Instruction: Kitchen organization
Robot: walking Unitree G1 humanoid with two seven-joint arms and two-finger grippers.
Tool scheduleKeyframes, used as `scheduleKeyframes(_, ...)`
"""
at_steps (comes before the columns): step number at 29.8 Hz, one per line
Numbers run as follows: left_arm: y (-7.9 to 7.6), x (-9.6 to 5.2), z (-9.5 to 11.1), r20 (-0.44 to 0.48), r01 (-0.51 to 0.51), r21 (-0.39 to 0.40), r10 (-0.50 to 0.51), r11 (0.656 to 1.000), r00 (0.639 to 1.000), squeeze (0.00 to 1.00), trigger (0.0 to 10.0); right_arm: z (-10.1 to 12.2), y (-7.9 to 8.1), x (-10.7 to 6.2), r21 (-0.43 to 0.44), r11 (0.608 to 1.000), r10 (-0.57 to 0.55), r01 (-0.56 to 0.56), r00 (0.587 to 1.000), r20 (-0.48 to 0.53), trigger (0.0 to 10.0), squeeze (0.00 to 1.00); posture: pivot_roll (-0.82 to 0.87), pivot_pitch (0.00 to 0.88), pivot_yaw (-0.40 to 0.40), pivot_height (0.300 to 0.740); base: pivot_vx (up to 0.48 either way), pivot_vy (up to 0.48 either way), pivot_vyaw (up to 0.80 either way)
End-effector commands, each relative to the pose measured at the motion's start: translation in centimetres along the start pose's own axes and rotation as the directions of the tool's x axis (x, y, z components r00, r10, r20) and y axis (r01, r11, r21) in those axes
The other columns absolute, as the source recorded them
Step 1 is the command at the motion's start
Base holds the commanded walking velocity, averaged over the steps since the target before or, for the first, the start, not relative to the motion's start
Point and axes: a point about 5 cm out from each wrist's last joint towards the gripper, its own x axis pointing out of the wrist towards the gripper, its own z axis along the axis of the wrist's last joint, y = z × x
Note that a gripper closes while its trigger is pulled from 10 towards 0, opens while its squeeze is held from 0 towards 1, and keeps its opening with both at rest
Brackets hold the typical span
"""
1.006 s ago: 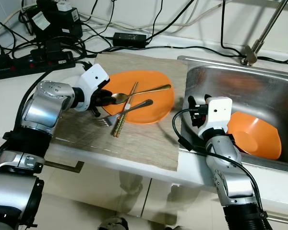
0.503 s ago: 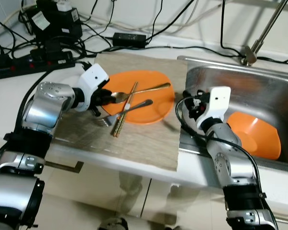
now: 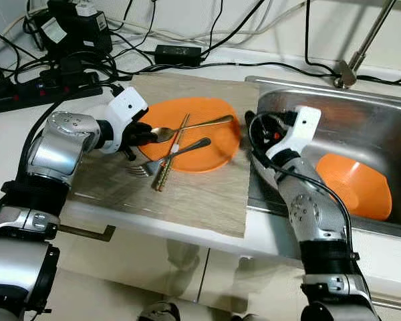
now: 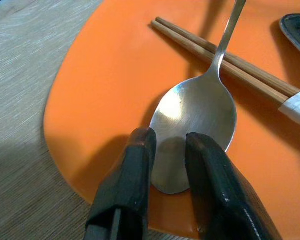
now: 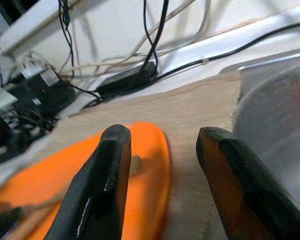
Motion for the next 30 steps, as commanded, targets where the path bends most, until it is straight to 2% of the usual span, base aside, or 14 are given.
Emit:
scheduleKeyframes(1,0.4,-0.2,-0.4,-0.035,-0.009,0.003,0.009,1.0,0.999,0.0,10.0,-0.1,0.0,0.2,0.057,0.998,-0.001,0.001,1.0,-0.012,10.0,0.0,0.07,0.046,0.013,0.74,0.0,0.0,0.0)
scheduleKeyframes(6,0.5,-0.4,-0.5,-0.039,-0.013,0.0,0.013,1.0,0.999,0.0,10.0,-0.5,0.8,0.7,0.089,0.996,0.023,-0.021,0.999,-0.023,10.0,0.0,0.08,0.048,0.014,0.74,0.0,0.0,0.0)
scheduleKeyframes(11,0.7,-0.5,-0.5,-0.043,-0.018,0.004,0.018,1.0,0.999,0.0,10.0,-1.2,2.0,1.0,0.176,0.984,0.044,-0.036,0.998,-0.042,10.0,0.0,0.09,0.047,0.014,0.74,0.0,0.0,0.0)
scheduleKeyframes(18,1.0,-0.7,-0.3,-0.044,-0.028,0.008,0.028,1.0,0.999,0.0,10.0,-2.3,3.7,1.4,0.208,0.976,0.084,-0.069,0.994,-0.063,10.0,0.0,0.09,0.049,0.016,0.74,0.0,0.0,0.0)
scheduleKeyframes(30,1.3,-0.9,-0.3,-0.047,-0.038,0.011,0.038,0.999,0.998,0.0,10.0,-4.0,5.2,1.9,0.278,0.958,0.099,-0.067,0.99,-0.105,10.0,0.0,0.1,0.049,0.017,0.74,0.0,0.0,0.0)
